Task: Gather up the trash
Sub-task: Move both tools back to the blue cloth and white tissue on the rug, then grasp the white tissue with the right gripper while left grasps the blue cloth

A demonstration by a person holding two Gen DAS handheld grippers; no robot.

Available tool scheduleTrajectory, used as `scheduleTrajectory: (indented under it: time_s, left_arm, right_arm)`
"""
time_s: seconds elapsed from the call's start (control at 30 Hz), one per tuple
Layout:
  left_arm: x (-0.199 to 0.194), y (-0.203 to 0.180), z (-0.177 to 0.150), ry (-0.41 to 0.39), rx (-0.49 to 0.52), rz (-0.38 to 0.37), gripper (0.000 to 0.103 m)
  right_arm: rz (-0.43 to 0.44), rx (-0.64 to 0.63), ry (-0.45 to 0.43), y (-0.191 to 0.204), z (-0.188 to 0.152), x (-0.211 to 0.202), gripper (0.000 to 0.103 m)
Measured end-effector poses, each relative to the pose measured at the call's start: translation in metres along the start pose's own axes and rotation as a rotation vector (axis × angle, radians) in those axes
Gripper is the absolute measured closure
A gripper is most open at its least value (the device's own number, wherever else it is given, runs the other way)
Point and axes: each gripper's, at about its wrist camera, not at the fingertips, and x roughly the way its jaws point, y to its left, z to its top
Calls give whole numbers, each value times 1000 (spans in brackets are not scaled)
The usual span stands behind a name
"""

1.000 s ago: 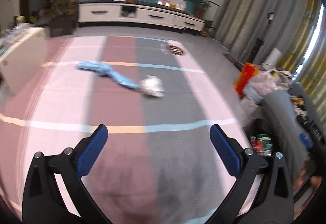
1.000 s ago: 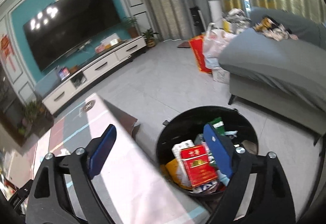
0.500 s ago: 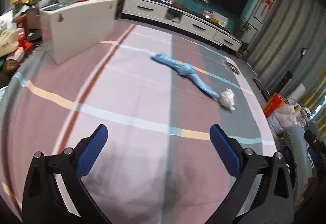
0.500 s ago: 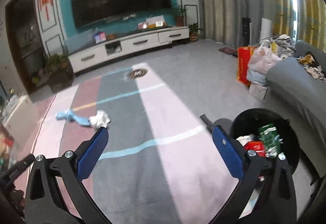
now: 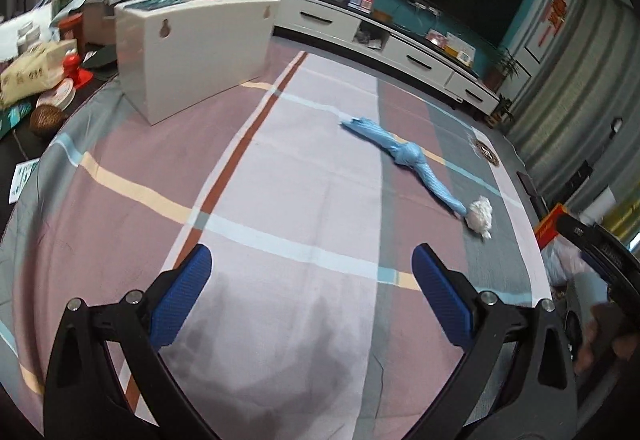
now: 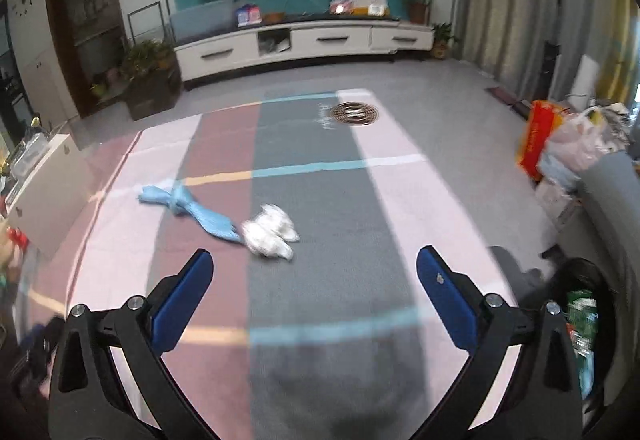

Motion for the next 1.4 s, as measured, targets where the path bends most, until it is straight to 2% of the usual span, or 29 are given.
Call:
scheduleTrajectory:
  time_s: [0.13, 0.23, 0.33, 0.37, 0.5, 0.6, 0.77, 0.83, 1.1, 1.23, 1.4]
  left_arm:
    - [4, 8, 5, 1, -57, -20, 3]
    - [9, 10, 12, 7, -83, -30, 3]
    - [19, 0, 28, 9, -94, -70, 3]
    - [26, -5, 34, 13, -95, -77, 3]
    - [67, -31, 62, 75, -106, -108, 5]
    - [86, -42, 79, 70, -135, -117, 7]
    - [119, -63, 94, 108, -156, -131, 12]
    - [131, -70, 95, 116, -149, -100, 18]
    - [166, -87, 92, 167, -130, -26, 32]
    - [172, -107, 93, 164, -118, -30, 33]
    - [184, -132, 94, 165, -63, 24, 34]
  right_arm:
    - [32, -21, 70, 15, 8, 43, 27]
    - [62, -46, 103, 23, 10, 70, 36]
    - [72, -69, 118, 28, 12, 90, 41]
    - [88, -67, 131, 28, 12, 95, 42]
    - [96, -102, 166, 32, 7, 112, 56]
    - [85, -140, 190, 35, 2, 121, 75]
    - [99, -139, 185, 32, 4, 119, 80]
    - [123, -105, 180, 25, 10, 113, 80]
    - [155, 26, 131, -8, 35, 89, 80]
    - [170, 45, 112, -16, 44, 83, 80]
    - [192, 85, 107, -27, 48, 77, 80]
